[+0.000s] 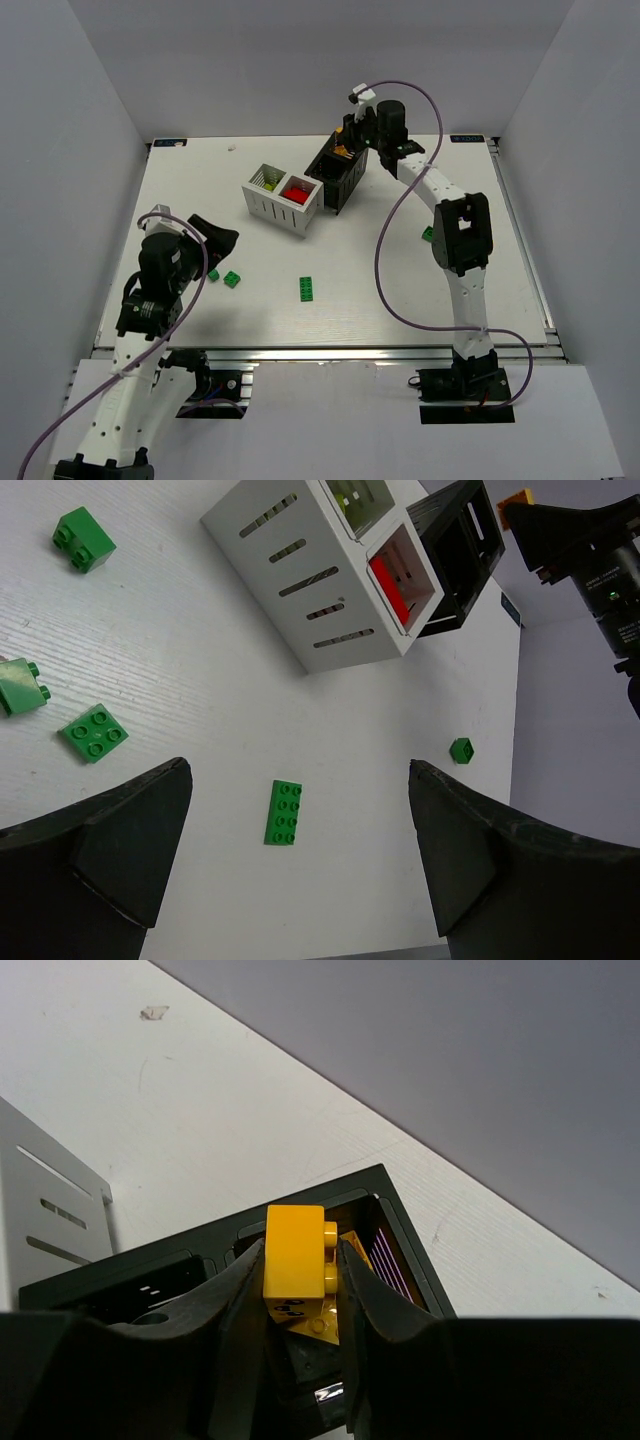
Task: Sort the legos into containers by color
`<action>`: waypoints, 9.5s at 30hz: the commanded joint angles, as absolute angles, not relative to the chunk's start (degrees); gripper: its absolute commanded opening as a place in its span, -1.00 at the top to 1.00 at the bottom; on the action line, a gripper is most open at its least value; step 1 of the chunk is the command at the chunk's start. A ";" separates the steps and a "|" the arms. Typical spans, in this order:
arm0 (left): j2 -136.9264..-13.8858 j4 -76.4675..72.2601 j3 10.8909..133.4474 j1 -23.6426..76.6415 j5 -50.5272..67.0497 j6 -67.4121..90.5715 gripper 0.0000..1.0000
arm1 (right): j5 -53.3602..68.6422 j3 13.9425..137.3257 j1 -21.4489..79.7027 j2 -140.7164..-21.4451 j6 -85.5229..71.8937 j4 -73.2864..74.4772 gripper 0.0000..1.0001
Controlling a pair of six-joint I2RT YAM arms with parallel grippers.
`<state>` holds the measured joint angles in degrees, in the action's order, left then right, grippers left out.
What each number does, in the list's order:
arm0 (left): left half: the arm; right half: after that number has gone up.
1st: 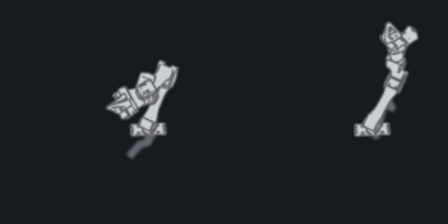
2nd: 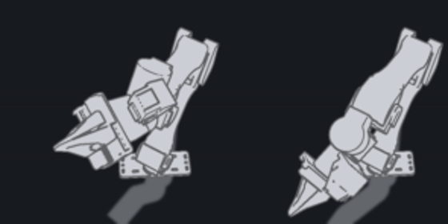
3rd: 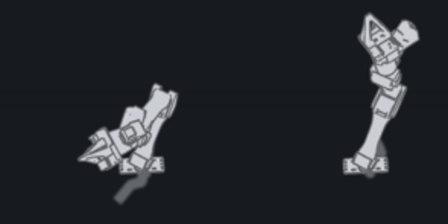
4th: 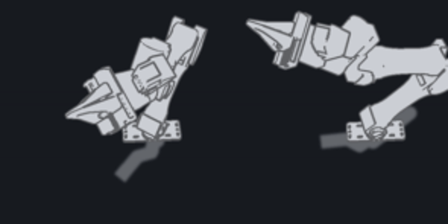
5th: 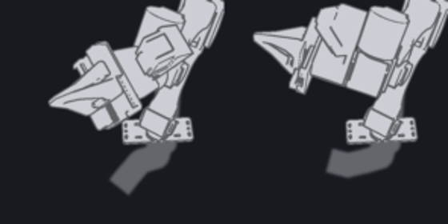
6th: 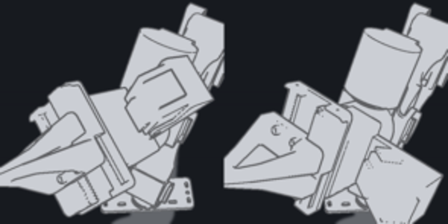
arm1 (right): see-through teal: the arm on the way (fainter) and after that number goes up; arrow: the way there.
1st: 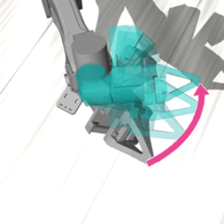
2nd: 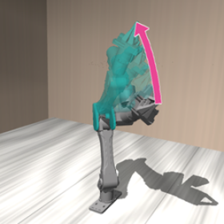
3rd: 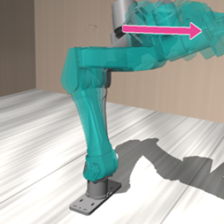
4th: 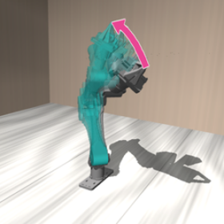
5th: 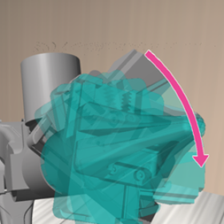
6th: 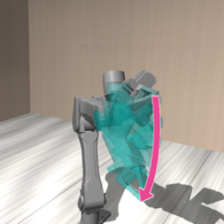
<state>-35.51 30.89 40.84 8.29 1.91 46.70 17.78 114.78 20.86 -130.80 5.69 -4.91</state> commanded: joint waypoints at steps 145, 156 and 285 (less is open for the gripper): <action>-82.23 16.00 78.95 26.63 -10.45 25.83 -0.89 | 15.48 62.90 2.46 -83.39 14.57 15.09 -0.57; -59.09 23.37 54.42 25.49 -14.23 33.74 -0.96 | 18.73 82.00 2.46 -105.27 49.21 41.64 -0.43; -67.66 39.73 41.31 14.33 -18.46 59.42 -0.57 | 42.54 77.88 19.34 -84.56 39.20 22.24 0.49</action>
<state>-65.36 40.07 39.64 16.69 -21.23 60.62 40.93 81.34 19.68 -86.85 38.87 23.66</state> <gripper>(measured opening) 0.782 0.246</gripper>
